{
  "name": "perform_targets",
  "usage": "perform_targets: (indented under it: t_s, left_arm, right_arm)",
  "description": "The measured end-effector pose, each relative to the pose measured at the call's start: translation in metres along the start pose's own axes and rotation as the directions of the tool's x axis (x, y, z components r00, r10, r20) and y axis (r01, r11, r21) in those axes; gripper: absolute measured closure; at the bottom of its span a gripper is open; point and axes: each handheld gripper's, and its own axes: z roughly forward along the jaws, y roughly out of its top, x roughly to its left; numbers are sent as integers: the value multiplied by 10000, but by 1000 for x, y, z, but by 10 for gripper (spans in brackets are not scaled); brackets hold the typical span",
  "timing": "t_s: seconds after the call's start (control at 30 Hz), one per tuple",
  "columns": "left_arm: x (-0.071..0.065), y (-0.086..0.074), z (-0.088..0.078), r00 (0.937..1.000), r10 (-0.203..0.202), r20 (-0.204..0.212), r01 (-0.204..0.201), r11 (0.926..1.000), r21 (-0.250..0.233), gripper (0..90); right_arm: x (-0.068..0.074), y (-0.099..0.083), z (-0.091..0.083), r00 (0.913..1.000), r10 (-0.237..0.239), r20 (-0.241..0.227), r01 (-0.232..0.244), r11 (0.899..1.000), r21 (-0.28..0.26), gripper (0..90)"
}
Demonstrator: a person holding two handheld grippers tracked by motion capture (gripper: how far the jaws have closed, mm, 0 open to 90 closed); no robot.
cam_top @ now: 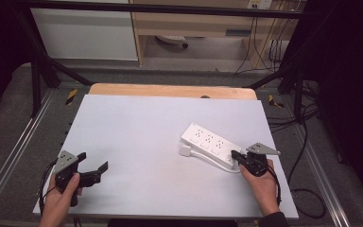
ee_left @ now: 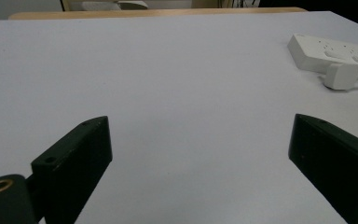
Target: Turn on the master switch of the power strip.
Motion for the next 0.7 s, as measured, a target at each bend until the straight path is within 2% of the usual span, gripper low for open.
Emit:
perform_targets:
  t_s: [0.7]
  left_arm:
    - [0,0,0,10000,27,0,-27,10000,17,59]
  right_arm:
    - [0,2,-4,9995,186,-272,-201,9984,-533,900]
